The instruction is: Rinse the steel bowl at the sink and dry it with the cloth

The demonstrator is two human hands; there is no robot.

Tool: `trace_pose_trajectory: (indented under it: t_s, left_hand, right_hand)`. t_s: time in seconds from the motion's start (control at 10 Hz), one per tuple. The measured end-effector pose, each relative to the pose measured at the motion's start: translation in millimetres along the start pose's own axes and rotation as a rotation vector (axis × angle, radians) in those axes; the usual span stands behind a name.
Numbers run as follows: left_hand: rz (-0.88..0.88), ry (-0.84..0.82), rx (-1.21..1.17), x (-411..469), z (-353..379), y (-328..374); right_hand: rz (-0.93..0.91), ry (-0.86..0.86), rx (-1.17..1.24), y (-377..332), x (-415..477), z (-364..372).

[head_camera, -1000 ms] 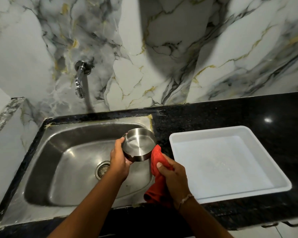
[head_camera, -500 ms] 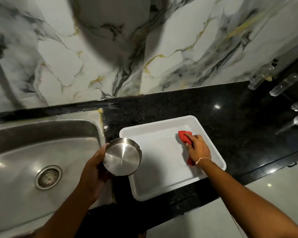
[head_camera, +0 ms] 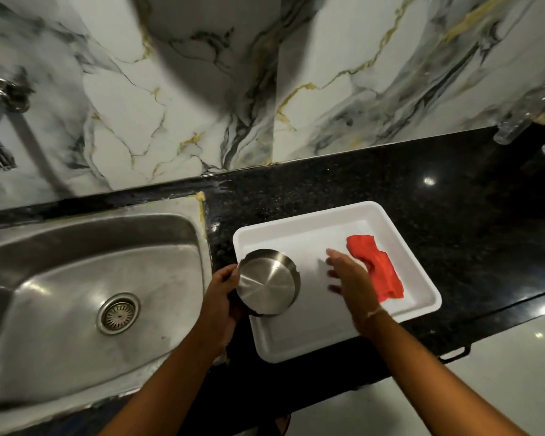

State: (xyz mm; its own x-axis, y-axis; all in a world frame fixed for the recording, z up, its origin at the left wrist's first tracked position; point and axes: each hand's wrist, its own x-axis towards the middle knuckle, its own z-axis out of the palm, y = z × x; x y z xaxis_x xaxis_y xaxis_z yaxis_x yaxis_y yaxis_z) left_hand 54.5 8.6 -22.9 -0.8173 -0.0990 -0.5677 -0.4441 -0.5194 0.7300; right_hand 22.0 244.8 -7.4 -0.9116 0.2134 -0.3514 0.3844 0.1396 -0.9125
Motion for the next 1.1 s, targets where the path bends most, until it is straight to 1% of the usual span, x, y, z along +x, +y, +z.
trace_pose_trajectory:
  t_s: [0.1, 0.3, 0.5, 0.6, 0.7, 0.9, 1.0, 1.1]
  left_hand:
    - [-0.023, -0.009, 0.072, 7, 9, -4]
    - [-0.043, 0.009, 0.221, 16, 29, -11]
    - [-0.013, 0.017, 0.558, 30, 40, -19]
    - [-0.019, 0.037, 0.776, 34, 45, -14]
    - [-0.065, 0.001, 0.854, 38, 53, -11]
    - [-0.193, -0.024, 0.906, 47, 68, -10]
    - [-0.254, -0.057, 0.895, 48, 71, -11]
    - [-0.339, -0.099, 0.796, 43, 74, -6]
  right_hand:
    - [0.260, -0.224, 0.254, -14, -31, 18]
    - [0.339, -0.156, 0.297, -12, -28, 14]
    - [0.365, -0.027, 0.295, 8, -16, 7]
    - [0.373, -0.010, 0.279, 14, -8, 5]
    - [0.369, -0.007, 0.276, 17, 1, 4]
    - [0.443, -0.032, 0.235, 29, 14, 11]
    - [0.452, -0.029, 0.244, 34, 14, 13]
    - [0.398, 0.006, 0.172, 23, 9, 13]
